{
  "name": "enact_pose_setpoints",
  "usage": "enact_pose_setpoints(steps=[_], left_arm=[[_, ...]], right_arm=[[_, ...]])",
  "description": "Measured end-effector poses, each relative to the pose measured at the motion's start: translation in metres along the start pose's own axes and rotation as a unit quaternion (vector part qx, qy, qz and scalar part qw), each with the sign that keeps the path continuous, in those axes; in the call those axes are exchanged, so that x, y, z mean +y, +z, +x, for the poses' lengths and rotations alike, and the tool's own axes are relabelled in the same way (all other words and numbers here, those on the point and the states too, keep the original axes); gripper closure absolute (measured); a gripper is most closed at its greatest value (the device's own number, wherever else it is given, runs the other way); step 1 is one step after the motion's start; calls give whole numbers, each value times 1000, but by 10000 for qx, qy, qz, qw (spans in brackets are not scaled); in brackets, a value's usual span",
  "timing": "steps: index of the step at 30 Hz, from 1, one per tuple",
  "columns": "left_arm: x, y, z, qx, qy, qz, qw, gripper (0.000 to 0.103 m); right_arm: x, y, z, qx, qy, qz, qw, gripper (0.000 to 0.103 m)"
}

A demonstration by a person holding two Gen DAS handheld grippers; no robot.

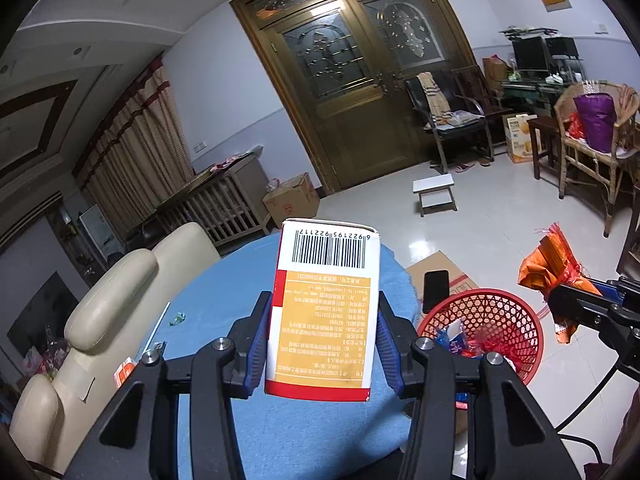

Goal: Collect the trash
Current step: 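Carry the orange packet and red-white box with both grippers over the red basket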

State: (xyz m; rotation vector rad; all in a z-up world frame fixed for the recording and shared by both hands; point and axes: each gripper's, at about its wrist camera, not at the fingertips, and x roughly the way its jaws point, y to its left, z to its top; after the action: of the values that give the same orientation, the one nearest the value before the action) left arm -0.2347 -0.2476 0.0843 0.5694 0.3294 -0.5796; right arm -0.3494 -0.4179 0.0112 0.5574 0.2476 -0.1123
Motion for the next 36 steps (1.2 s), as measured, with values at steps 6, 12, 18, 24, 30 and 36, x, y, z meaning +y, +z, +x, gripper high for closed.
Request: enact_pose_setpoints(steps=[6, 12, 18, 24, 30, 36], left_arm=[[-8, 4, 2, 3, -81, 111, 9999, 53], [-10, 2, 5, 30, -122, 131, 9998, 53], [-11, 3, 11, 96, -159, 139, 9997, 54], [-14, 1, 15, 153, -203, 155, 9996, 53], [-17, 0, 24, 263, -283, 150, 9991, 53], [-22, 0, 33, 345, -375, 205, 9985, 53]], right_arm=[[-5, 1, -7, -19, -48, 70, 10000, 75], [-4, 2, -9, -1, -79, 99, 9999, 75], [-3, 4, -10, 10, -77, 120, 9999, 75], [-4, 5, -9, 22, -77, 111, 9999, 75], [-5, 6, -10, 30, -94, 124, 9999, 75], [-7, 8, -9, 35, -158, 149, 9998, 75]])
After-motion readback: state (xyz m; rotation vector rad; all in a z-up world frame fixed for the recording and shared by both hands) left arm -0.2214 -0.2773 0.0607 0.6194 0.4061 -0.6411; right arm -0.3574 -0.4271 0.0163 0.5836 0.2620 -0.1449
